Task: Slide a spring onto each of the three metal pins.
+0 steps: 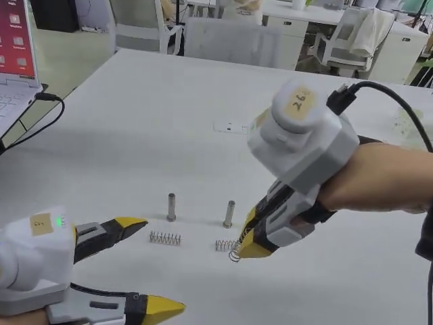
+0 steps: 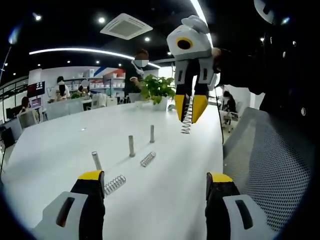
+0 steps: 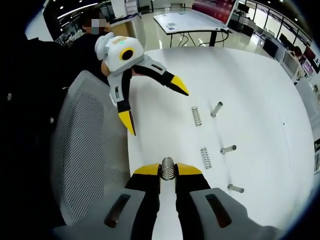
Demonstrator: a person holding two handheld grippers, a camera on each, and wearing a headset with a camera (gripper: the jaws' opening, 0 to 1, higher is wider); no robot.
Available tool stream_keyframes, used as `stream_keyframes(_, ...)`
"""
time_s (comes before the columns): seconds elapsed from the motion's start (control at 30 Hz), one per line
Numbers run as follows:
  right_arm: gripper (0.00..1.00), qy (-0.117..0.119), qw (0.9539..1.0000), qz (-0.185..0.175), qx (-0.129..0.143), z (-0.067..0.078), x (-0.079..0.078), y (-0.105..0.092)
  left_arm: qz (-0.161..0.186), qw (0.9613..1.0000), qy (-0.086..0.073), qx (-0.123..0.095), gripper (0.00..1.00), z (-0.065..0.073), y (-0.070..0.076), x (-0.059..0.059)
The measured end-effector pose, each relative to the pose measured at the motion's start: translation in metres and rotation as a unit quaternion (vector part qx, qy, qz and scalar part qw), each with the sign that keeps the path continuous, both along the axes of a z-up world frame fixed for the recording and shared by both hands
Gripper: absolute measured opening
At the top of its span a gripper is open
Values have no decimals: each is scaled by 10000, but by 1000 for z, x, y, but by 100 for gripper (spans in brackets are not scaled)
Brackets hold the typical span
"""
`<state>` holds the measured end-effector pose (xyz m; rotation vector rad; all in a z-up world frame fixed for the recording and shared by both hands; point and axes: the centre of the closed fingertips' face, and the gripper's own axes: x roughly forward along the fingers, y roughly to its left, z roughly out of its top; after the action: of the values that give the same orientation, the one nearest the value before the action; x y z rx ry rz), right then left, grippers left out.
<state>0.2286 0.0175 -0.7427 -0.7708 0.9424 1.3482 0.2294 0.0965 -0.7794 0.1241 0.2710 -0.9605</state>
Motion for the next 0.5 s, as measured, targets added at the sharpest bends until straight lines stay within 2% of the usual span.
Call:
stream_keyframes(0.07, 8, -45, 10000, -64, -25, 2, 5, -6, -2, 9999, -116, 22, 79, -1, 2, 0)
stream_keyframes(0.2, 8, -114, 9997, -201, -46, 7, 16, -16, 36, 9999, -166, 8, 77, -1, 5, 1)
stream_keyframes(0.5, 8, -324, 9978, -570, -77, 19, 45, -39, 105, 9999, -82, 53, 81, -6, 6, 2)
